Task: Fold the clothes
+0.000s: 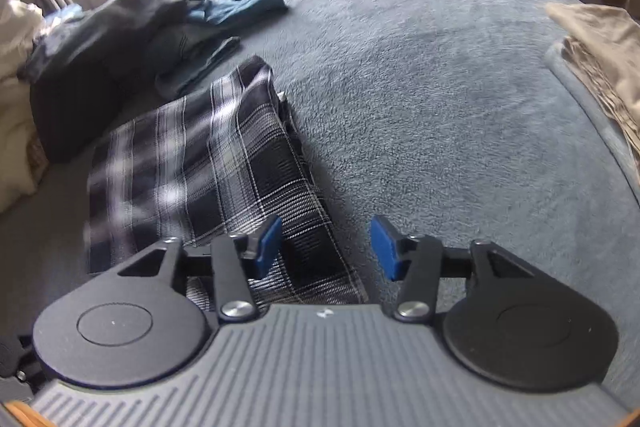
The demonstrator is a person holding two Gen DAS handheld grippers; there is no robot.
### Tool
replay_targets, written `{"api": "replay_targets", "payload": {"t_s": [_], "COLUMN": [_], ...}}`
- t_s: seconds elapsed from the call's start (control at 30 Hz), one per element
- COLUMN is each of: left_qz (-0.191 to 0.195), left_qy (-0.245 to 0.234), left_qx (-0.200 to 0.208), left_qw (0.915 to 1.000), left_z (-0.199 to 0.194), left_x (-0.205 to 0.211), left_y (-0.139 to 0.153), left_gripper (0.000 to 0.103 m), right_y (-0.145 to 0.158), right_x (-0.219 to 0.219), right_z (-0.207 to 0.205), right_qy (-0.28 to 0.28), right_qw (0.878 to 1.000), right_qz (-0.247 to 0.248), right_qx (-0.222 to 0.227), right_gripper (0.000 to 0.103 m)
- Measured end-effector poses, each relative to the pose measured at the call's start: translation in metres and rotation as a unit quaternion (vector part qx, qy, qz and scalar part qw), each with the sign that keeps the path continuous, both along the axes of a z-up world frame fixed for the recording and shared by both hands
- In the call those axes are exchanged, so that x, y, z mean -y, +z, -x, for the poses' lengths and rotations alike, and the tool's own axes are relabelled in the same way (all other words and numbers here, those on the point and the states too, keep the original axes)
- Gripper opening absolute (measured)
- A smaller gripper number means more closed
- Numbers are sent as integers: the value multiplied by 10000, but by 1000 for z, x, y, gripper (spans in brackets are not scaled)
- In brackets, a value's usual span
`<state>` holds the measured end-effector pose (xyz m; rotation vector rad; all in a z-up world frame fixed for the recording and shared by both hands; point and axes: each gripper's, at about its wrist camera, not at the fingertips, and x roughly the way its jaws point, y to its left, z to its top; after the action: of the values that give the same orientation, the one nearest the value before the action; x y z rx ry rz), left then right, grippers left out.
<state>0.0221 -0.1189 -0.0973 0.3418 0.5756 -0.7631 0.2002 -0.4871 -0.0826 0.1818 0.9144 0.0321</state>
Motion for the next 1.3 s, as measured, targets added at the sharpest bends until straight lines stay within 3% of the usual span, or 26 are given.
{"api": "replay_targets", "payload": {"t_s": [0.03,0.07,0.23,0.3,0.4,0.43,0.47,0.53,0.57,0.6,0.63,0.77,0.87,0.93,1.0,1.07,1.1,1.13,1.17,1.3], "left_qz": [-50,-97,-104,-77,-28,-6,23,112,160,189,194,156,186,212,235,252,267,280,276,207], "left_qy": [-11,-24,-109,-129,-141,-134,-122,-78,-60,-65,-88,-192,-174,-144,-110,-97,-97,-119,-158,-238], "left_qx": [41,80,41,10,-5,6,21,28,29,35,32,-18,-66,-90,-104,-92,-95,-97,-92,-90], "left_qw": [10000,9999,9999,9999,9999,9999,9999,9999,9999,9998,9998,9997,9997,9996,9996,9996,9996,9995,9995,9995], "left_z": [0,1,-1,-3,-5,-5,-4,-3,-2,-1,0,1,-1,-2,-3,-2,-2,-2,-1,1], "left_x": [1,1,-1,-1,-2,-2,-3,-5,-6,-7,-8,-9,-10,-10,-10,-9,-10,-10,-11,-11], "left_y": [-1,-2,-4,-5,-6,-6,-7,-6,-6,-6,-6,-7,-7,-8,-10,-10,-10,-10,-10,-11], "left_gripper": [14,10,6,6,6,6,5,5,5,4,4,4,4,4,4,4,4,4,4,4], "right_y": [-1,-1,4,3,-1,-3,-5,-10,-13,-15,-12,-1,-5,-5,-4,-5,-7,-8,-10,-4], "right_x": [0,1,-2,3,17,19,21,21,20,19,18,15,21,25,26,21,17,11,6,-1], "right_z": [-1,-1,0,-5,-10,-11,-12,-14,-16,-17,-16,-13,-20,-20,-16,-12,-12,-13,-15,-14], "right_qy": [13,-4,-22,-92,-162,-186,-209,-186,-149,-116,-109,-202,-308,-246,-154,29,112,197,283,205], "right_qw": [10000,10000,9980,9981,9988,9986,9983,9984,9987,9990,9990,9964,9970,9970,9958,9956,9965,9975,9982,9960], "right_qz": [1,-24,286,261,-287,-386,-486,-516,-470,-418,-335,-63,-60,-425,-712,-769,-685,-520,-354,-188], "right_qx": [21,73,562,549,366,314,263,164,117,100,258,816,712,596,552,534,473,430,386,852], "right_gripper": [13,5,0,0,4,13,32,51,43,27,0,0,0,3,12,64,65,53,2,0]}}
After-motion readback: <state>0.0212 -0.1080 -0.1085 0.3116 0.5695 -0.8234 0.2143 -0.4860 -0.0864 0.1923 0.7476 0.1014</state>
